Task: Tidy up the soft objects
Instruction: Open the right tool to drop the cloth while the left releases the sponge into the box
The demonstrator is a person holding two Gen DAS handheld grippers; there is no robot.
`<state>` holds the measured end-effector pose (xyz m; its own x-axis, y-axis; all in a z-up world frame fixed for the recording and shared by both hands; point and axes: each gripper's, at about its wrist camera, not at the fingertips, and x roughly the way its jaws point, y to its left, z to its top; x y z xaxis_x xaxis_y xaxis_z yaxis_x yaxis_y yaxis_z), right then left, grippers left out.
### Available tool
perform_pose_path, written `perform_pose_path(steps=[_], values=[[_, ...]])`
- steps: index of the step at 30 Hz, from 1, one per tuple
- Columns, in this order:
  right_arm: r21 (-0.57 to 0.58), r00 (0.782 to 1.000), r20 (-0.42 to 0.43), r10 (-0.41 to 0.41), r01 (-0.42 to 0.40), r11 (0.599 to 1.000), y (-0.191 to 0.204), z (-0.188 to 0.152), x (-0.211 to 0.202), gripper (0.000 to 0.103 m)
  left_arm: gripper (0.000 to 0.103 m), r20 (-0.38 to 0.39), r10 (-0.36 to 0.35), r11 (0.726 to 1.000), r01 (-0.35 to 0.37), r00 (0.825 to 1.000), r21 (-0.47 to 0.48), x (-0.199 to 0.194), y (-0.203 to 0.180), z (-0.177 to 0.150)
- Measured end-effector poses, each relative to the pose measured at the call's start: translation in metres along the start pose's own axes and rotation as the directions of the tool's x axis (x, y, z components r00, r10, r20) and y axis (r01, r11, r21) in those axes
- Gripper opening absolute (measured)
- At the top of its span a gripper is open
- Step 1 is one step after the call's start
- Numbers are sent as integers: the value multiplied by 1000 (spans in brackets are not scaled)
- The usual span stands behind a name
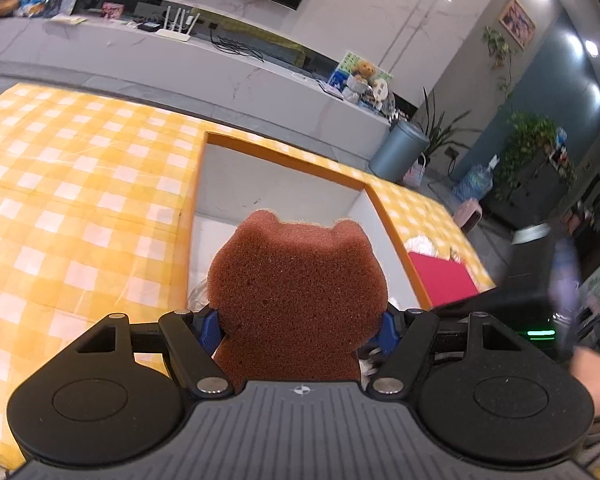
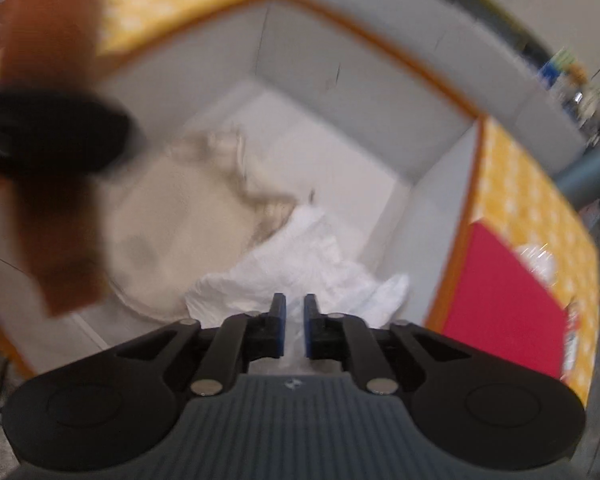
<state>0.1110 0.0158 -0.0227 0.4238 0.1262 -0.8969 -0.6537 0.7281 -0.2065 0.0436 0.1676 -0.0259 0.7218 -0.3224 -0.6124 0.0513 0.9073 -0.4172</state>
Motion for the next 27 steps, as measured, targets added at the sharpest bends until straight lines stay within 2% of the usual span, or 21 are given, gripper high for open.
perform_pose_path(steps=[2, 6, 9, 12, 14, 17, 20, 22, 24, 25, 27], values=[[40, 996, 83, 10, -14, 999, -5, -6, -22, 10, 82, -6, 17, 1000, -17, 1000, 24, 4, -3, 0], [119, 978, 204, -35, 11, 993, -16, -26, -51, 29, 82, -43, 63, 996, -60, 997, 71, 11, -10, -2], [212, 963, 267, -45, -13, 977, -25, -43, -58, 30, 82, -54, 130, 984, -122, 990, 131, 14, -19, -4], [225, 968, 252, 3, -62, 972, -29, -48, -51, 29, 83, -87, 164, 976, -149, 983, 159, 21, -25, -6], [214, 965, 262, -19, -39, 976, -26, -49, -53, 29, 87, -79, 205, 965, -188, 976, 180, 22, -30, -8], [211, 961, 277, 10, -71, 975, -24, -50, -53, 29, 88, -38, 245, 947, -230, 969, 222, 23, -37, -13], [218, 960, 281, -1, -63, 974, -23, -53, -53, 30, 90, -29, 244, 946, -231, 969, 229, 20, -36, -14], [224, 961, 276, 5, -69, 972, -24, -56, -52, 31, 96, 21, 249, 945, -248, 968, 214, 14, -35, -14], [230, 963, 270, 12, -76, 970, -25, -57, -51, 31, 99, 123, 249, 938, -270, 961, 216, 6, -35, -15], [231, 964, 265, 11, -75, 970, -25, -56, -50, 32, 103, 148, 247, 937, -275, 958, 214, 3, -34, -15], [225, 966, 259, 11, -72, 972, -22, -56, -48, 32, 103, 158, 273, 931, -302, 949, 204, 0, -33, -11]])
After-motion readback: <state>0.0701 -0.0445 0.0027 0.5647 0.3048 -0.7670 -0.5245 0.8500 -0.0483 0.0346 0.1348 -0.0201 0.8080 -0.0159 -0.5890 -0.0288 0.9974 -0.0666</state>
